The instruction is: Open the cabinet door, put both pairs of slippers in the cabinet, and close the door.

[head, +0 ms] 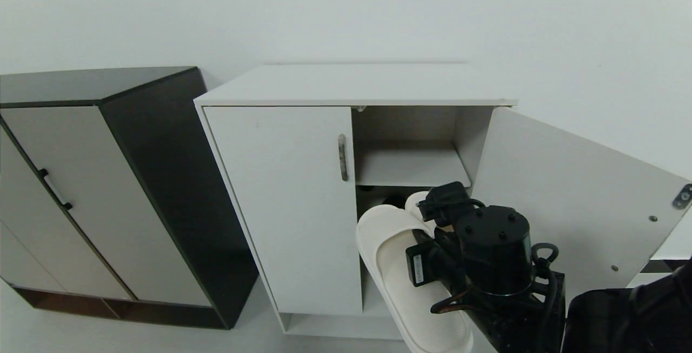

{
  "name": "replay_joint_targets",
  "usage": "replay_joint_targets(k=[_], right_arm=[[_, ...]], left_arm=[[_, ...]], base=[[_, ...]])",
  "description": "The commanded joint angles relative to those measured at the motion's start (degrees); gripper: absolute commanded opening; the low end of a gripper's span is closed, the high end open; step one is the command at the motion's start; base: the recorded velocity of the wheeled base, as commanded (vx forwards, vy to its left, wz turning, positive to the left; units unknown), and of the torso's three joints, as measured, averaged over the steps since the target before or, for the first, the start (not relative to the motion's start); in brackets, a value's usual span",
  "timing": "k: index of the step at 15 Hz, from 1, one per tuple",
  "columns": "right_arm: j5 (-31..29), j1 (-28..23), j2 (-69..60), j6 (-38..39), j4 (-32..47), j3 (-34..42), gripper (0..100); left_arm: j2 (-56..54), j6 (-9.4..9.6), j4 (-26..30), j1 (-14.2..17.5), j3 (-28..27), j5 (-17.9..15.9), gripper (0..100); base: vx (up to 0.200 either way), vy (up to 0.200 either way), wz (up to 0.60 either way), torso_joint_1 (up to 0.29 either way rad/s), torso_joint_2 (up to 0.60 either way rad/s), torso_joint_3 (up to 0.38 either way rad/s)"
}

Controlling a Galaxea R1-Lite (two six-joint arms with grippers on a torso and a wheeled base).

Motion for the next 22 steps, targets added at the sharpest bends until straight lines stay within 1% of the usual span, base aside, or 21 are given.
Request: replay_joint_targets(k=[1, 6, 8, 10, 16, 17, 20, 22], right_arm=[[-0.09, 0.03, 0.12, 0.0, -0.02, 0.18, 0], [0.26, 0.03, 1.18, 0.26, -0.37, 0.35, 0], [0.35, -0.05, 2.85, -0.09, -3.63, 0.62, 0], [0.43, -0.14, 3.37, -0.09, -5.21, 0.88, 0], [1.66, -0.14, 3.9, -0.18, -5.21, 1.5, 0], [1.75, -0.14, 3.9, -0.09, -5.21, 1.76, 0], [1.93, 0.12, 4.96, -0.18, -5.47, 1.76, 0], [2.1, 0.3, 6.01, -0.36, -7.23, 1.58, 0]], left_arm=[[-0.01, -0.01, 0.02, 0.01, 0.0, -0.02, 0], [-0.01, -0.01, 0.02, 0.01, 0.0, -0.02, 0], [-0.01, -0.01, 0.02, 0.01, 0.0, -0.02, 0], [-0.01, -0.01, 0.02, 0.01, 0.0, -0.02, 0], [-0.01, -0.01, 0.02, 0.01, 0.0, -0.02, 0], [-0.01, -0.01, 0.02, 0.01, 0.0, -0.02, 0], [-0.01, -0.01, 0.02, 0.01, 0.0, -0.02, 0], [-0.01, -0.01, 0.02, 0.01, 0.0, -0.02, 0]], base=[[0.0, 0.0, 0.0, -0.11, 0.46, 0.339], [0.0, 0.0, 0.0, -0.085, 0.46, 0.365], [0.0, 0.0, 0.0, -0.027, 0.35, 0.325], [0.0, 0.0, 0.0, -0.01, 0.13, 0.114], [0.0, 0.0, 0.0, 0.0, 0.0, 0.0], [0.0, 0.0, -0.6, -0.002, 0.0, 0.007], [0.0, 0.0, 0.0, -0.001, 0.16, 0.154], [0.0, 0.0, 0.0, 0.007, 0.07, 0.063]])
